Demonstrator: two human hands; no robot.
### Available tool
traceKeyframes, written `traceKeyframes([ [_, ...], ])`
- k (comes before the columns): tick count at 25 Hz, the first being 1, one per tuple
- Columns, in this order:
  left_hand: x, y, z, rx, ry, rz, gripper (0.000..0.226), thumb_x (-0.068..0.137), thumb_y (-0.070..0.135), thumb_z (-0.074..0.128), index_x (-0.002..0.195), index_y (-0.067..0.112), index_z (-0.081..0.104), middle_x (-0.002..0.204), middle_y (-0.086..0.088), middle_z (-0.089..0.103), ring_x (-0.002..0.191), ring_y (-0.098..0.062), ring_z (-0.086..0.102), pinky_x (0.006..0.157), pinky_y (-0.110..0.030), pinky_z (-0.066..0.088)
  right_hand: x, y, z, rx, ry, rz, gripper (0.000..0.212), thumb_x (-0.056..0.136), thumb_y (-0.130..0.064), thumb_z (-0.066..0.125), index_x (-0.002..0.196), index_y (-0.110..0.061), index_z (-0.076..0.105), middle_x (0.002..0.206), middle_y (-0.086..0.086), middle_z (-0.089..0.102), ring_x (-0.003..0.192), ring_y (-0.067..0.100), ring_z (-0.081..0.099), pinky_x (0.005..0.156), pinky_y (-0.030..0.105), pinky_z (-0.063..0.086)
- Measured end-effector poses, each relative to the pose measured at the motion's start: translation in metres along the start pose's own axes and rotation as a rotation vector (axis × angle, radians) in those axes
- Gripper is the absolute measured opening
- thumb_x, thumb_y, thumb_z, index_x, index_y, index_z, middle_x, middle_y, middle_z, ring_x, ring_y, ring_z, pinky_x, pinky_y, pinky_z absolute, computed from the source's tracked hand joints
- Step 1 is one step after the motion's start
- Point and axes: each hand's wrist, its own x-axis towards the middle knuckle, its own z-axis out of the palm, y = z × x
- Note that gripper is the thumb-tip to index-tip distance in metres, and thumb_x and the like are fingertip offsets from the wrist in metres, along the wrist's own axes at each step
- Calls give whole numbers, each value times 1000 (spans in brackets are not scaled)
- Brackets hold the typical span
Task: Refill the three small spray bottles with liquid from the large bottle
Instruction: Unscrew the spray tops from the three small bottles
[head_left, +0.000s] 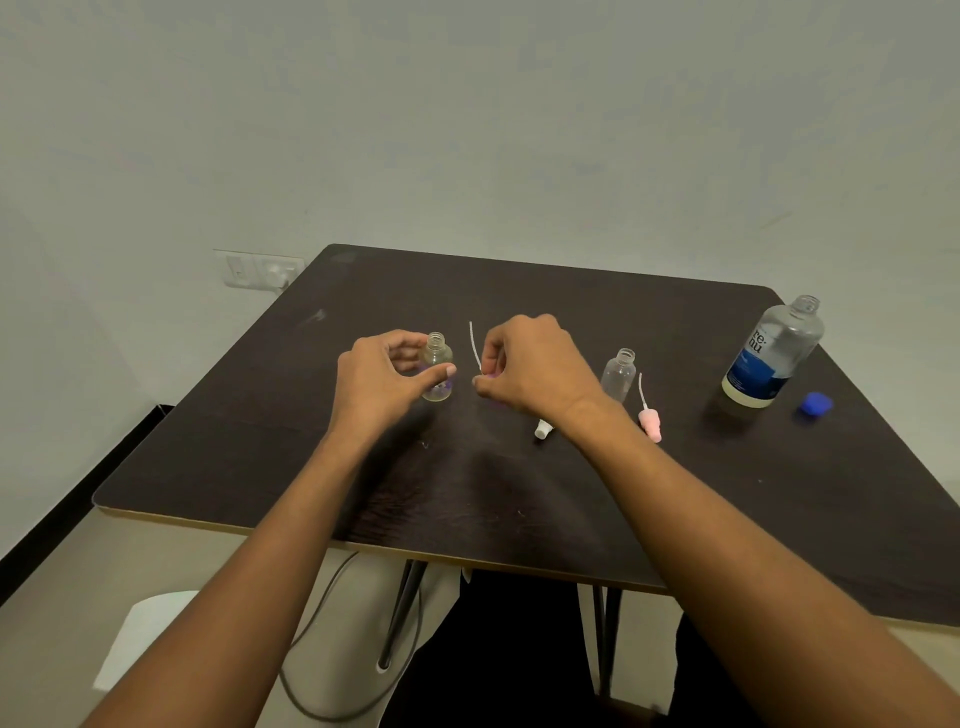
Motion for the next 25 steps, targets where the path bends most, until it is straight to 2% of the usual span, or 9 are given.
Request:
traceKeyframes([
  [5, 6, -5, 9, 21, -52, 0, 50, 71, 36, 94, 116, 23, 76, 100, 11, 78, 90, 5, 72, 89, -25, 61, 1, 3, 33, 0, -20, 49, 22, 77, -30, 84, 67, -24, 65, 79, 1, 71, 88, 19, 64, 73, 31, 52],
  [7, 9, -7, 11, 30, -61, -1, 50, 71, 34, 94, 116, 22, 76, 101, 11, 79, 91, 4, 73, 89, -25, 61, 4, 4, 41, 2, -33, 60, 24, 77, -30, 84, 65, -25, 63, 77, 1, 72, 91, 21, 66, 77, 33, 55],
  [11, 12, -11, 14, 37, -74, -10, 49, 73, 33, 94, 118, 21, 76, 102, 10, 78, 91, 5, 72, 89, -22, 59, 7, 5, 50, 21, -47, 78, 16, 78, -30, 83, 70, -23, 71, 79, 2, 74, 90, 21, 69, 82, 36, 59],
  [15, 14, -15, 15, 47, -92, -3, 51, 75, 32, 92, 121, 22, 74, 106, 10, 78, 94, 4, 72, 90, -21, 59, 11, 7, 55, 31, -43, 103, 14, 79, -32, 83, 73, -22, 74, 80, 2, 74, 88, 20, 70, 80, 36, 60],
  [21, 14, -16, 16, 56, -120, -14, 52, 78, 24, 91, 126, 22, 70, 108, 12, 75, 94, 5, 70, 85, -14, 55, 13, 7, 59, 17, -24, 105, 13, 79, -32, 81, 74, -23, 74, 77, 0, 73, 86, 20, 70, 76, 32, 58],
  [25, 15, -17, 16, 66, -130, -15, 57, 79, 22, 90, 131, 23, 67, 117, 9, 74, 92, 8, 68, 80, -9, 52, 11, 7, 59, 36, -19, 104, 14, 80, -33, 80, 73, -23, 73, 75, -3, 72, 85, 19, 71, 75, 32, 59],
])
